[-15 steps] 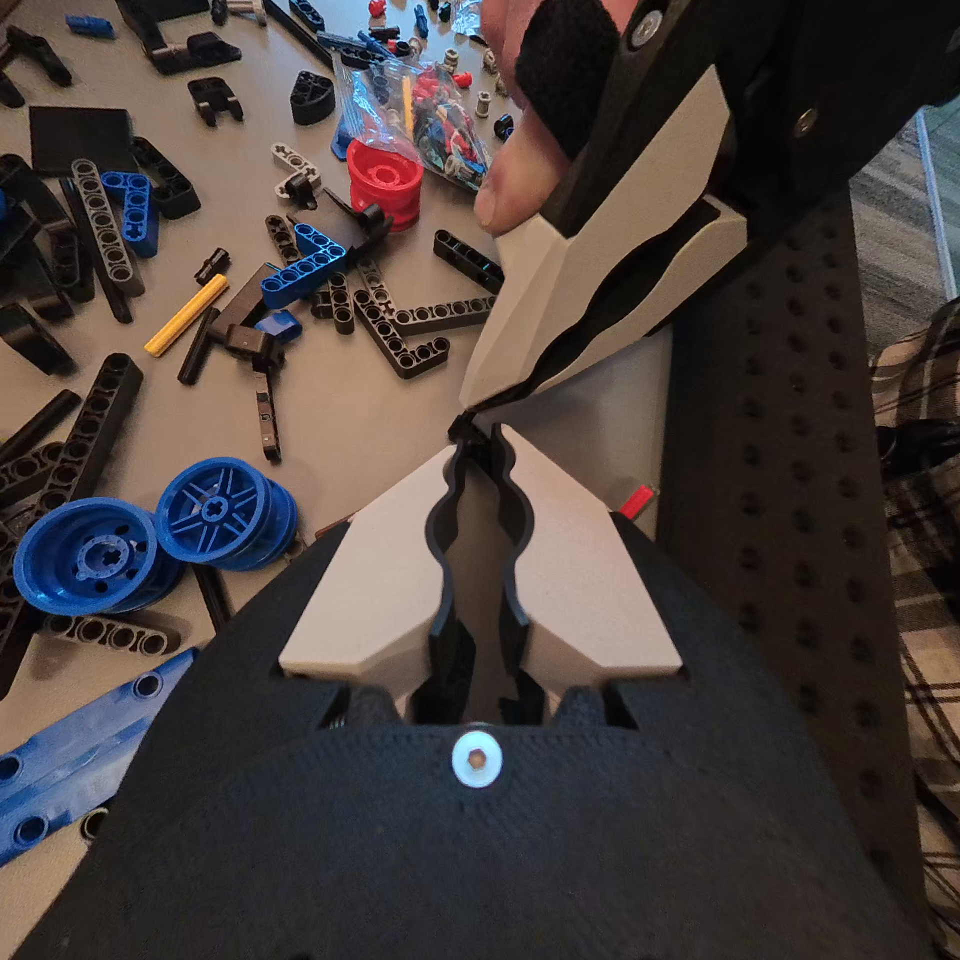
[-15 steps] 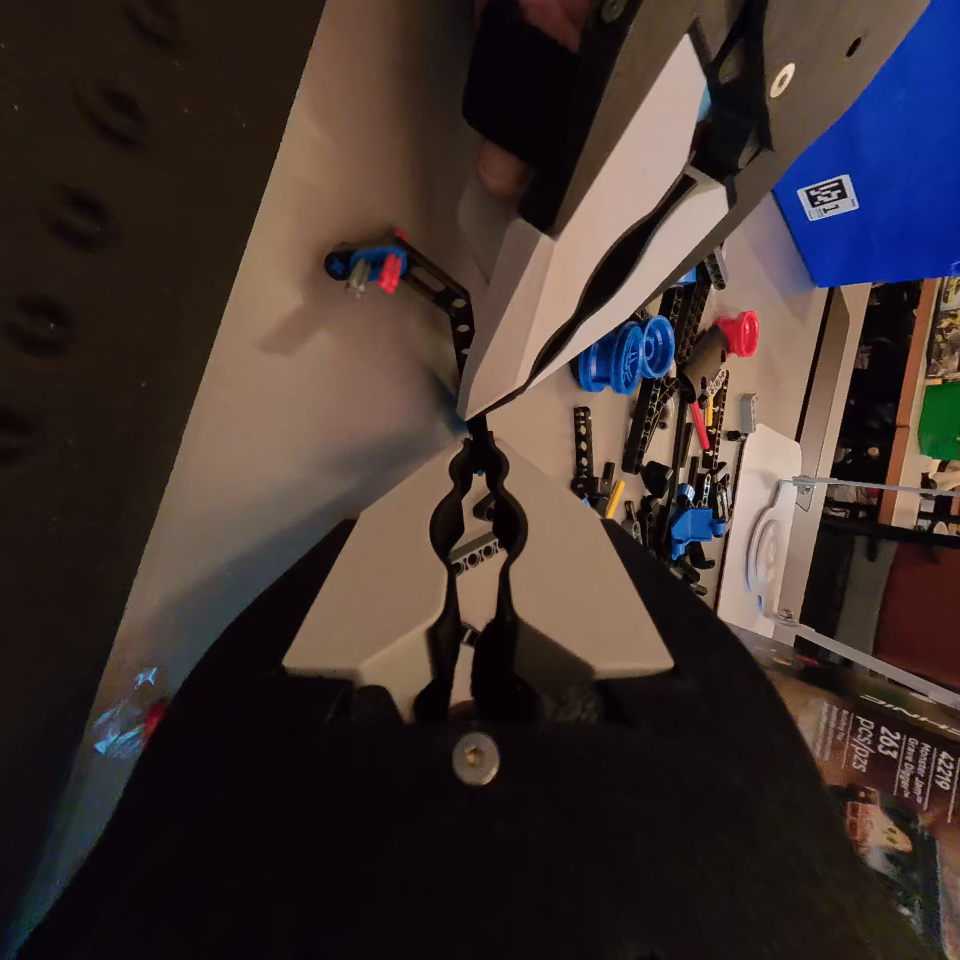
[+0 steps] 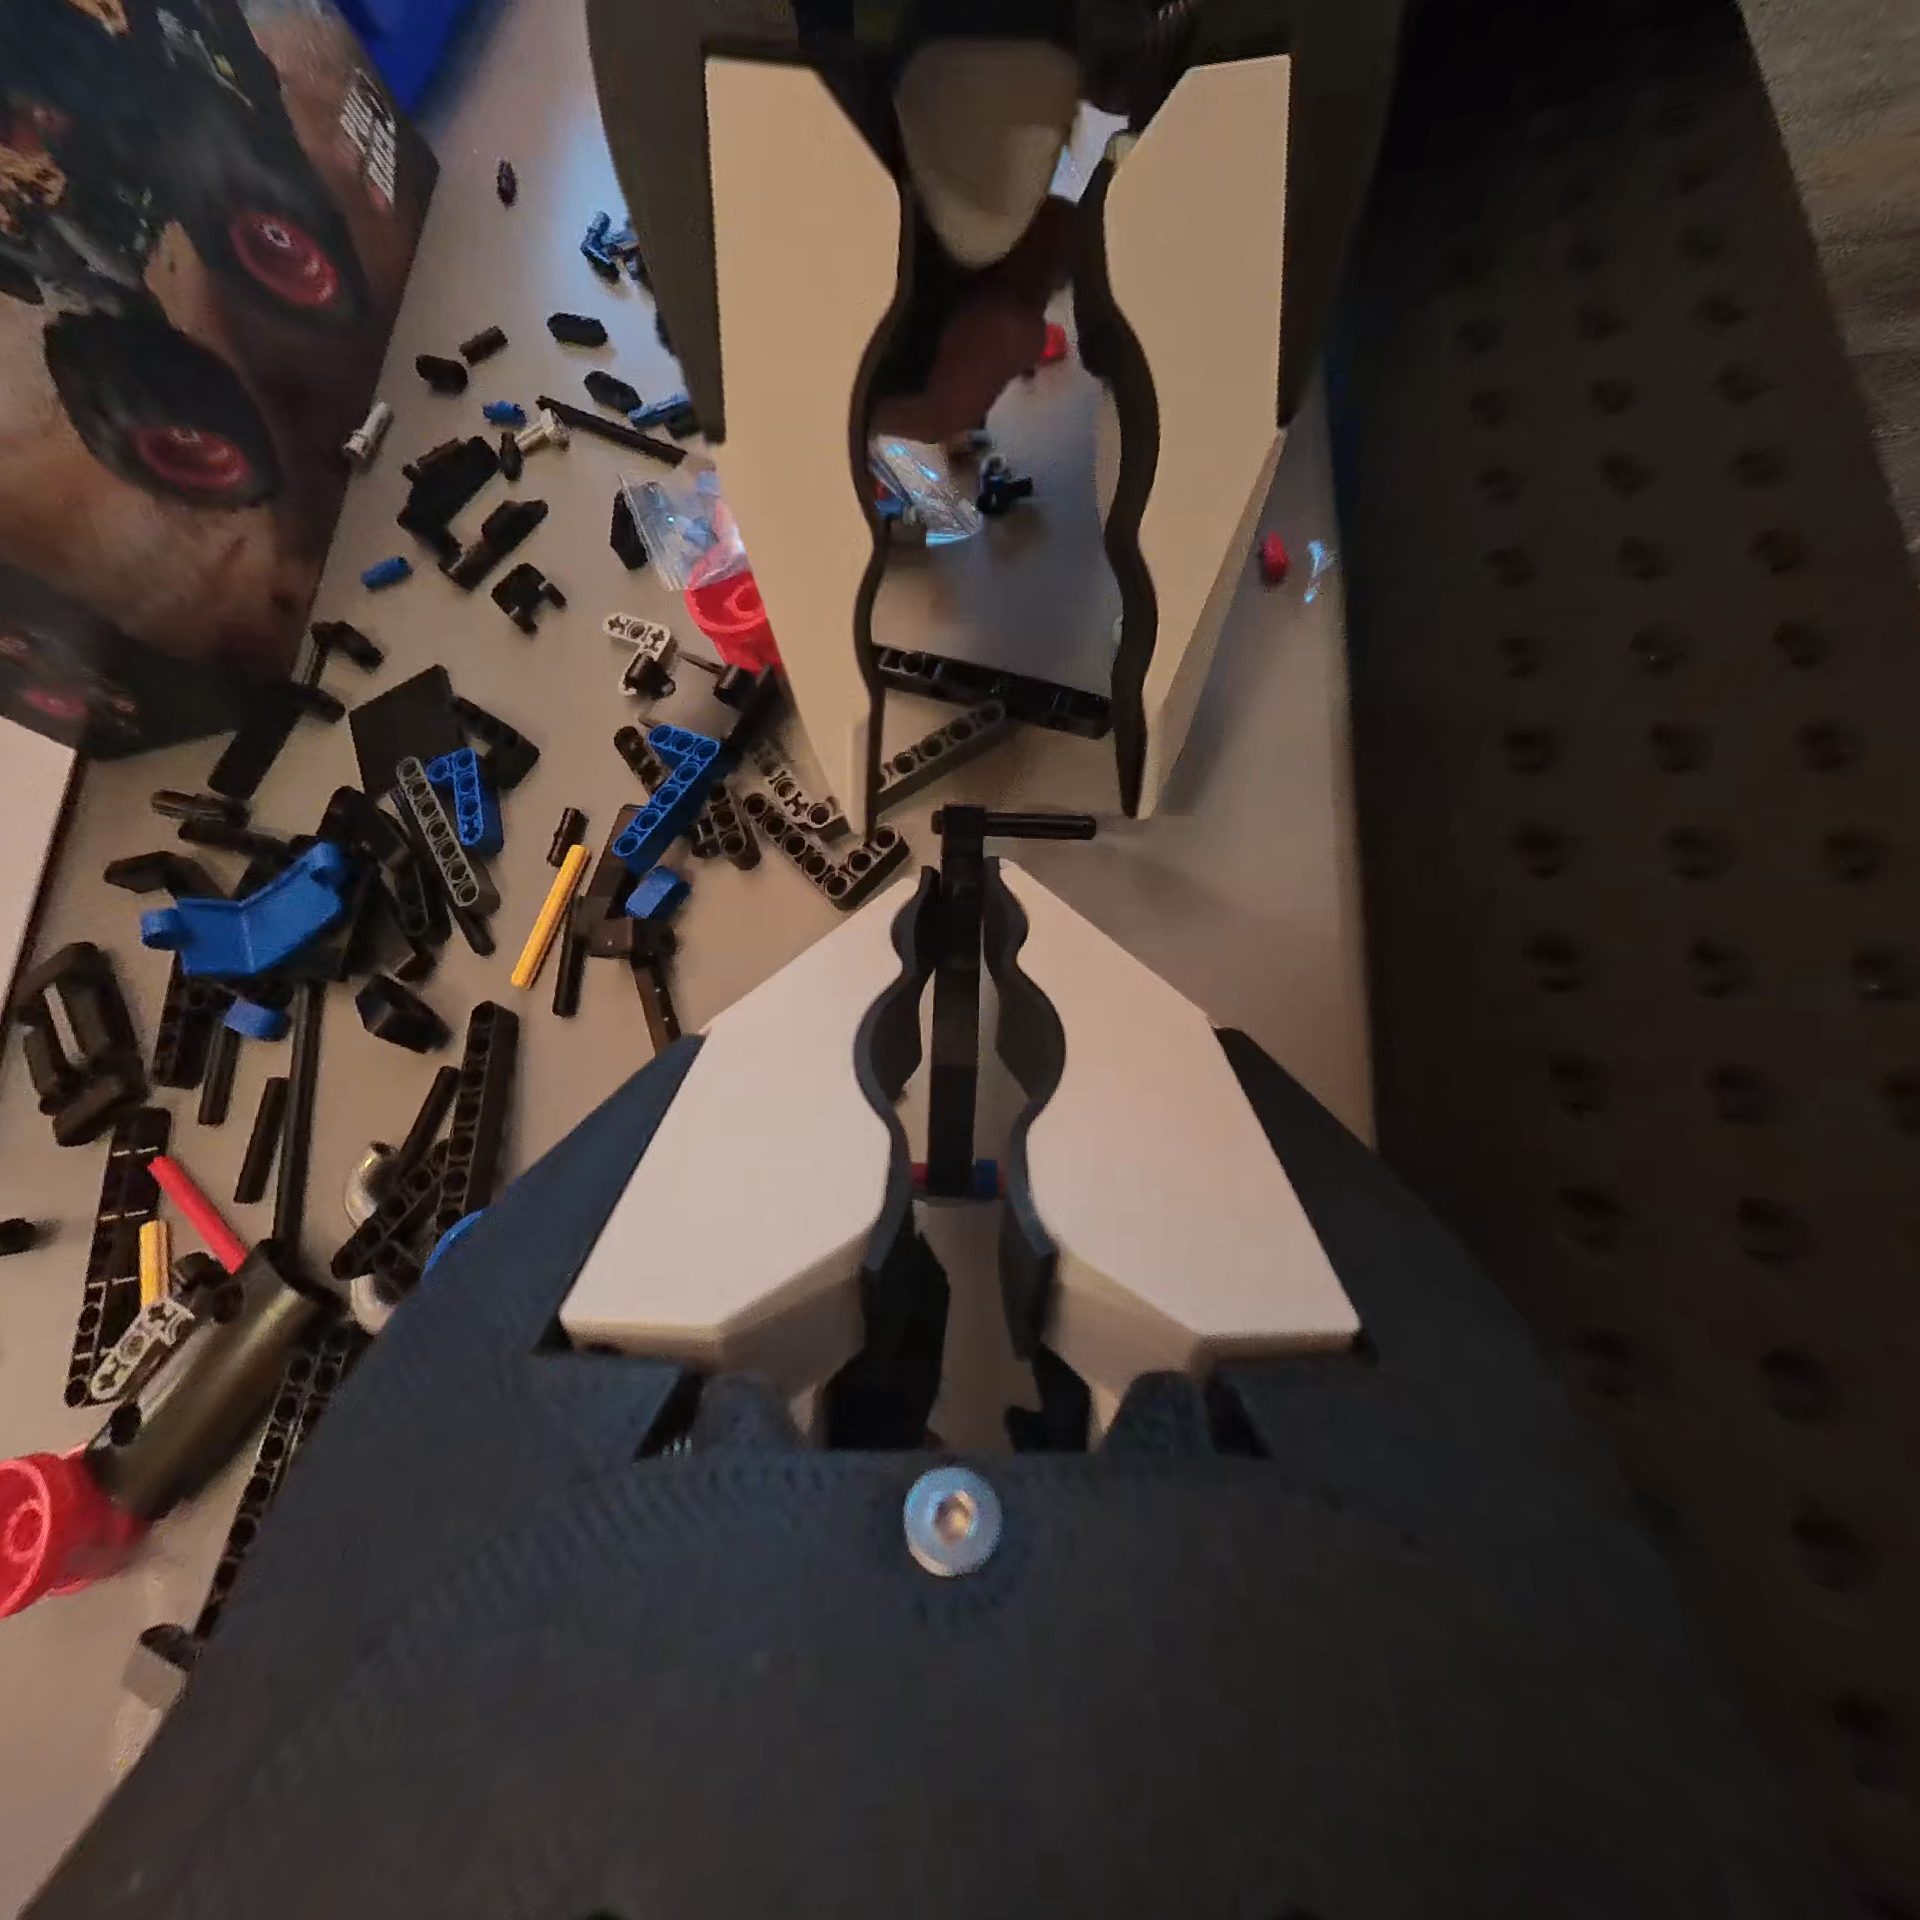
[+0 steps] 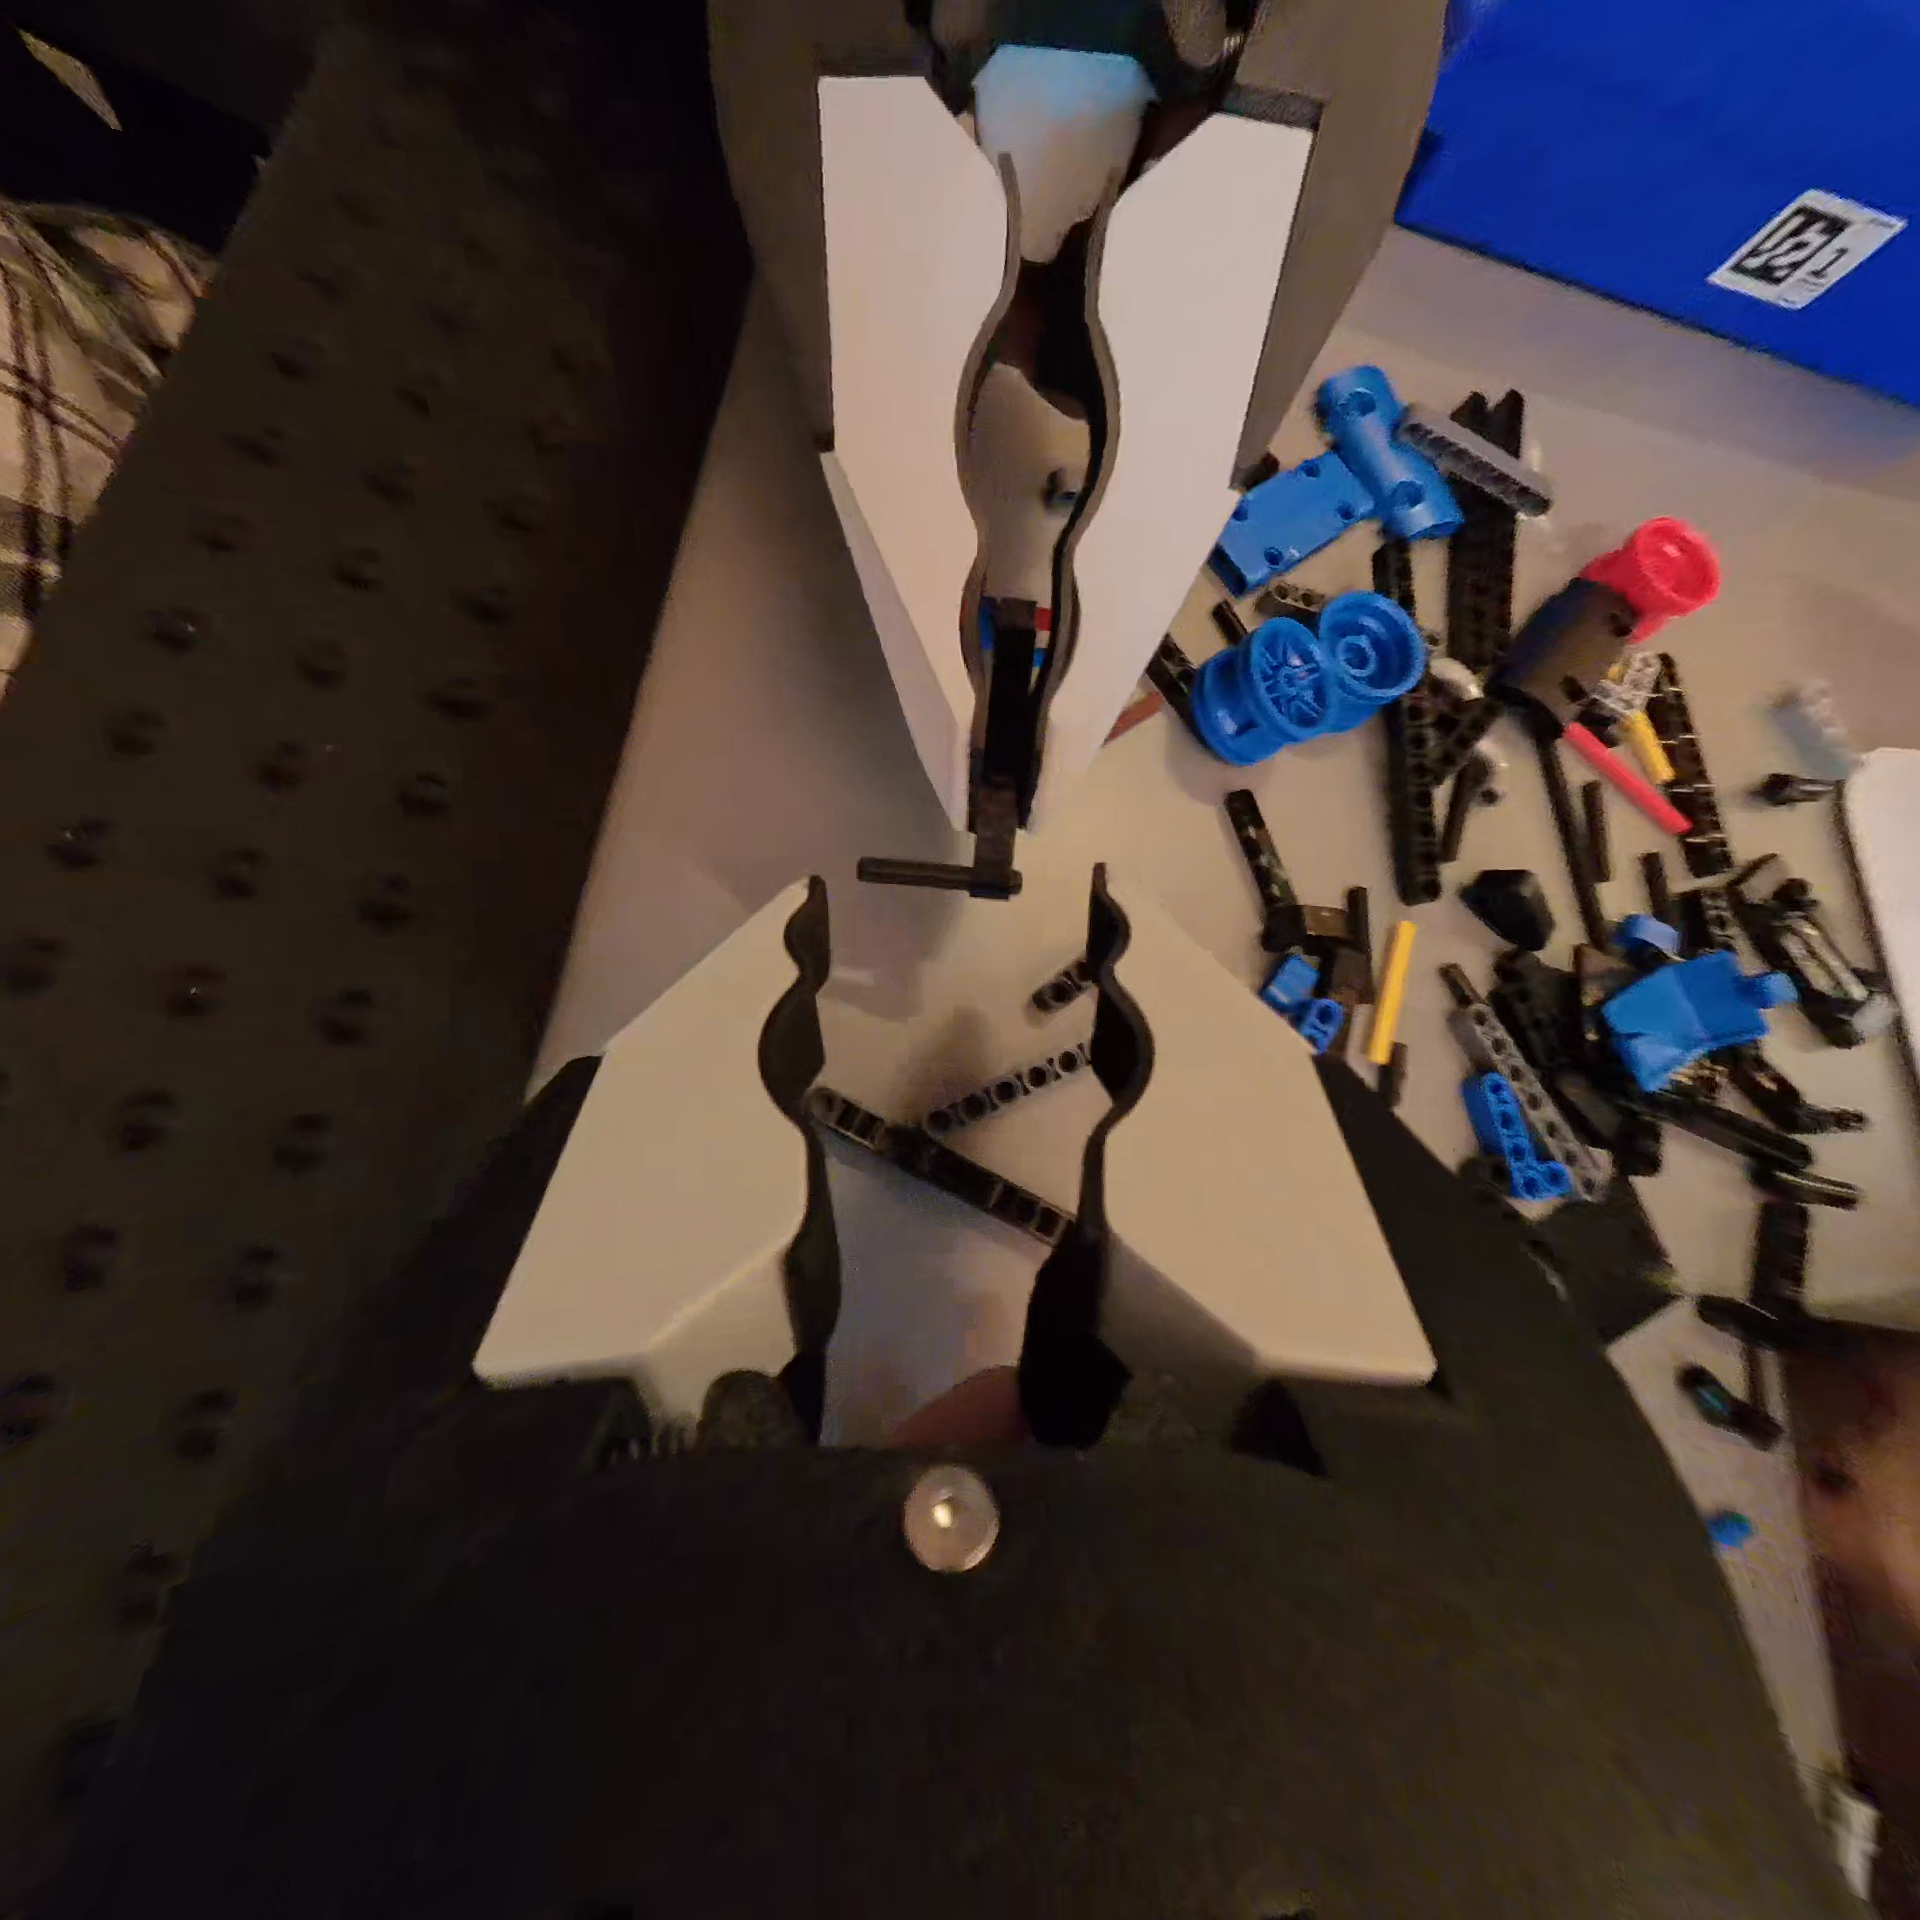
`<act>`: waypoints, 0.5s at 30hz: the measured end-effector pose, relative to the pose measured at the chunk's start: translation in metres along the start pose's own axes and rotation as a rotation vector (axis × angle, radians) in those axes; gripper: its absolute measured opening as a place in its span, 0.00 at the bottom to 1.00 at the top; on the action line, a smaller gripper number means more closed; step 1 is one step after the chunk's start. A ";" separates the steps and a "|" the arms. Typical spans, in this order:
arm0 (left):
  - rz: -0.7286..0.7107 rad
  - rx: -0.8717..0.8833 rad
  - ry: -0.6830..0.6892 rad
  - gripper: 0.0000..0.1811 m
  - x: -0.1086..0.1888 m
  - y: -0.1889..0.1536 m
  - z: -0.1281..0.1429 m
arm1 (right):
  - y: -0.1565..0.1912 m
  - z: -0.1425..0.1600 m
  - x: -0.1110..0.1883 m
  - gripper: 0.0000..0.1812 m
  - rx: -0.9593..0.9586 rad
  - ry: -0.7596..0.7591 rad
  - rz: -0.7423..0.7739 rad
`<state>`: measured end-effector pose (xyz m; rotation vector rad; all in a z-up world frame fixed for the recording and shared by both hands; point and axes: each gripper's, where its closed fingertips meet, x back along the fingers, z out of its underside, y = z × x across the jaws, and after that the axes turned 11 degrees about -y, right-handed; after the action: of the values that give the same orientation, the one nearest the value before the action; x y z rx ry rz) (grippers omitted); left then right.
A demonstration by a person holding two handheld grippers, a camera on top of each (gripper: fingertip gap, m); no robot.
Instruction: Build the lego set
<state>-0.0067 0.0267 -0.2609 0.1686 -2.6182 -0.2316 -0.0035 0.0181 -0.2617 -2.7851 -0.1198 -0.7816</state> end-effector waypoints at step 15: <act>-0.014 0.038 -0.047 0.03 -0.007 0.001 0.004 | -0.001 0.007 -0.009 0.16 0.071 0.018 0.061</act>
<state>-0.0024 0.0298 -0.2675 0.1961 -2.6704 -0.1932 -0.0077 0.0211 -0.2714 -2.7010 -0.0573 -0.7723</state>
